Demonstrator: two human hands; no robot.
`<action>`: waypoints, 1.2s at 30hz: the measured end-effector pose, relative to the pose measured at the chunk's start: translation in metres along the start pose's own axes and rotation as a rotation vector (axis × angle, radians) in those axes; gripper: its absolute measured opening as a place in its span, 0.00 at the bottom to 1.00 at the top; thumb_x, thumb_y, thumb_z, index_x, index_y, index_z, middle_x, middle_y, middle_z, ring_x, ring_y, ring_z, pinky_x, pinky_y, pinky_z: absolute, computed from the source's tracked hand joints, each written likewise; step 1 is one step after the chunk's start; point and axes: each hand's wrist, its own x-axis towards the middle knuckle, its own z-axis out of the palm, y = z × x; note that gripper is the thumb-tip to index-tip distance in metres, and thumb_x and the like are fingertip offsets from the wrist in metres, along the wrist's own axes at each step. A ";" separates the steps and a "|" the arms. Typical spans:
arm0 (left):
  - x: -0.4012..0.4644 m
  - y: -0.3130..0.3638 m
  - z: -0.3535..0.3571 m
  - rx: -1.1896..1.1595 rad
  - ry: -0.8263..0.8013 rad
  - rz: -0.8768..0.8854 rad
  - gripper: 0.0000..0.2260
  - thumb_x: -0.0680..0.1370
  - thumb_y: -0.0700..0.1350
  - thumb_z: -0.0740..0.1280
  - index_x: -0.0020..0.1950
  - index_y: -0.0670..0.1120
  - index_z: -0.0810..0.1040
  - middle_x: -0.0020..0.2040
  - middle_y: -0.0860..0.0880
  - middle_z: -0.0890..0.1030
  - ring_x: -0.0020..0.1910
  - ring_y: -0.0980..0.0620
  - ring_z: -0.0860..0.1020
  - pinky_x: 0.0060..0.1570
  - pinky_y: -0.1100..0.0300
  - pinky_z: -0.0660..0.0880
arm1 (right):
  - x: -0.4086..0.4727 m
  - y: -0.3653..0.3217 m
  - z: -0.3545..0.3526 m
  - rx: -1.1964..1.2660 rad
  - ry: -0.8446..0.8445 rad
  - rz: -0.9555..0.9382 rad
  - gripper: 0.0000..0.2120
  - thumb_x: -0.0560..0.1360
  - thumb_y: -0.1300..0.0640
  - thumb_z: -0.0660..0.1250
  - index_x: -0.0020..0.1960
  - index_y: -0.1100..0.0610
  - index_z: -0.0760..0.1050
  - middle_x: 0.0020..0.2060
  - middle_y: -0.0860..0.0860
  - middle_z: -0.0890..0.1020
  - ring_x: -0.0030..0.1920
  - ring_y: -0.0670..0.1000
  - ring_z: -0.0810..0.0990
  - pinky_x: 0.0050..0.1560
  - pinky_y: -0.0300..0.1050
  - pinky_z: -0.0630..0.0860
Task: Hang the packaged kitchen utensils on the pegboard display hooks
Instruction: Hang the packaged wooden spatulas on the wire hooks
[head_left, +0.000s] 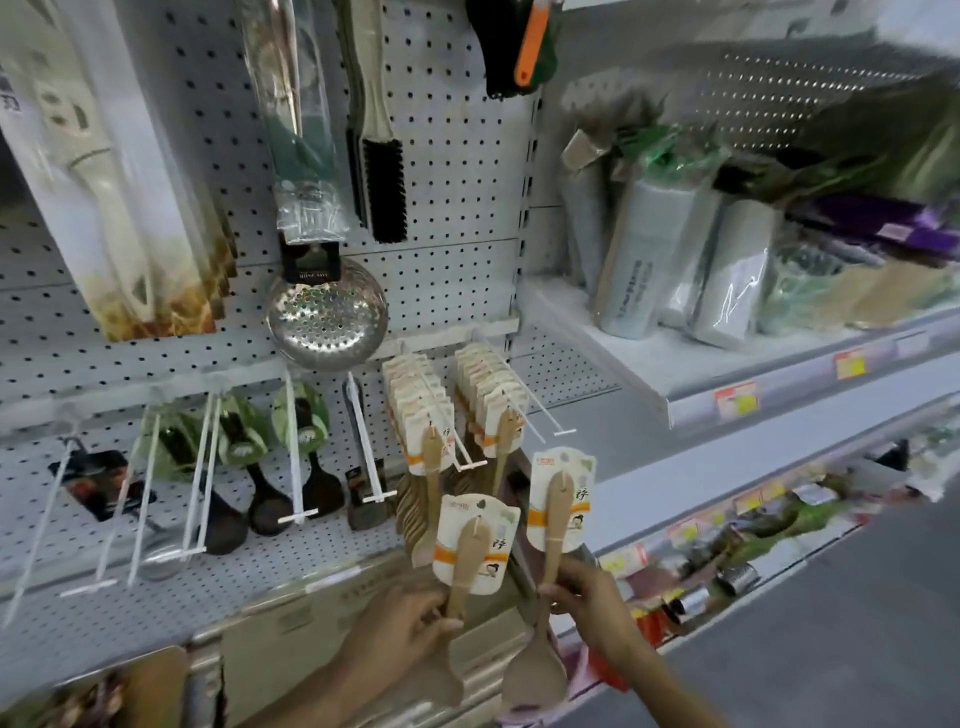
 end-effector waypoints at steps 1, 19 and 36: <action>0.003 -0.003 0.000 0.001 -0.009 -0.009 0.07 0.73 0.55 0.71 0.43 0.52 0.81 0.42 0.59 0.81 0.43 0.62 0.79 0.44 0.59 0.78 | 0.005 -0.001 0.000 0.000 -0.009 0.006 0.06 0.74 0.60 0.70 0.40 0.59 0.75 0.32 0.50 0.79 0.36 0.51 0.80 0.44 0.60 0.80; 0.021 -0.033 0.009 0.074 0.020 -0.088 0.16 0.72 0.65 0.64 0.43 0.54 0.80 0.44 0.61 0.81 0.47 0.63 0.77 0.49 0.59 0.76 | 0.068 0.028 -0.006 -0.093 -0.117 0.033 0.11 0.71 0.45 0.71 0.39 0.52 0.78 0.36 0.54 0.83 0.40 0.58 0.82 0.45 0.60 0.81; 0.023 0.010 0.046 0.071 0.132 -0.307 0.13 0.75 0.63 0.65 0.43 0.55 0.76 0.41 0.66 0.74 0.48 0.59 0.76 0.49 0.66 0.71 | 0.135 0.021 -0.027 -0.128 -0.320 -0.052 0.04 0.77 0.59 0.67 0.45 0.56 0.80 0.40 0.53 0.83 0.40 0.51 0.80 0.39 0.34 0.75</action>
